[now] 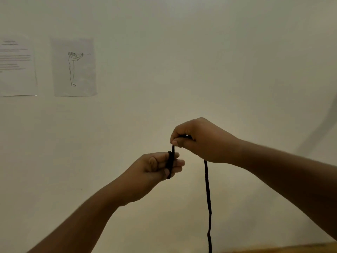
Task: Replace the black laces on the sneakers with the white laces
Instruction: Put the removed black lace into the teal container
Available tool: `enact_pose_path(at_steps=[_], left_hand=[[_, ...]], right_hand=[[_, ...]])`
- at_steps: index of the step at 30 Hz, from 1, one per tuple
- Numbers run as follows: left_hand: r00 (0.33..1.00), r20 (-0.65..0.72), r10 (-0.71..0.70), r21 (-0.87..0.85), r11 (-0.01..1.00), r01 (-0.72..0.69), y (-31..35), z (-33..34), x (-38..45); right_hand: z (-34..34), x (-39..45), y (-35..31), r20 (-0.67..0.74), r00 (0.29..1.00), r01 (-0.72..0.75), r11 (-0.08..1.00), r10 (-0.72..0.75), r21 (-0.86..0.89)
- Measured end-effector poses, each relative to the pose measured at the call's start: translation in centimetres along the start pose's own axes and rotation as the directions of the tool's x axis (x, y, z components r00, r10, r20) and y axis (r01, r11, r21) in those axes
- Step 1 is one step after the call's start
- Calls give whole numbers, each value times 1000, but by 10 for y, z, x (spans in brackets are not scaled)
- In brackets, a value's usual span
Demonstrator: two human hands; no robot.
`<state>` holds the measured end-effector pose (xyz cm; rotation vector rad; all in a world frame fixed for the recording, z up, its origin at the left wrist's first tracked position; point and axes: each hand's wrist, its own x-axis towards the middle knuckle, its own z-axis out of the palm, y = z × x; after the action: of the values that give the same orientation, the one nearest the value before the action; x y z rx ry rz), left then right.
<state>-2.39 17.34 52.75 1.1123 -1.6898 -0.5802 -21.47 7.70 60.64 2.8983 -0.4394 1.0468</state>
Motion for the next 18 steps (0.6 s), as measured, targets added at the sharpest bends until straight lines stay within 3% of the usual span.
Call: enact_pose_path(at_steps=[7,11,13,15,18], left_hand=[[995,100,1,-416,908,41,6,2,-5],[997,-69,42,-521,850,-72,5,6,-1],[980,-186,71,-410,901,-143,1,4,4],[955,-256,152,-125,974,-189,-5,2,8],[964,-183,191,158,974,-163,-16,2,7]], right_hand=[[41,8,22,-61,998,5,956,14,293],[76,-19,20,-26,995,-78,909,97,410],[88,-40,6,46,994,-108,936,98,334],[89,-55,-11,139,990,-64,971,32,232],[68,-58,-21,100,994,-65,976,45,207]])
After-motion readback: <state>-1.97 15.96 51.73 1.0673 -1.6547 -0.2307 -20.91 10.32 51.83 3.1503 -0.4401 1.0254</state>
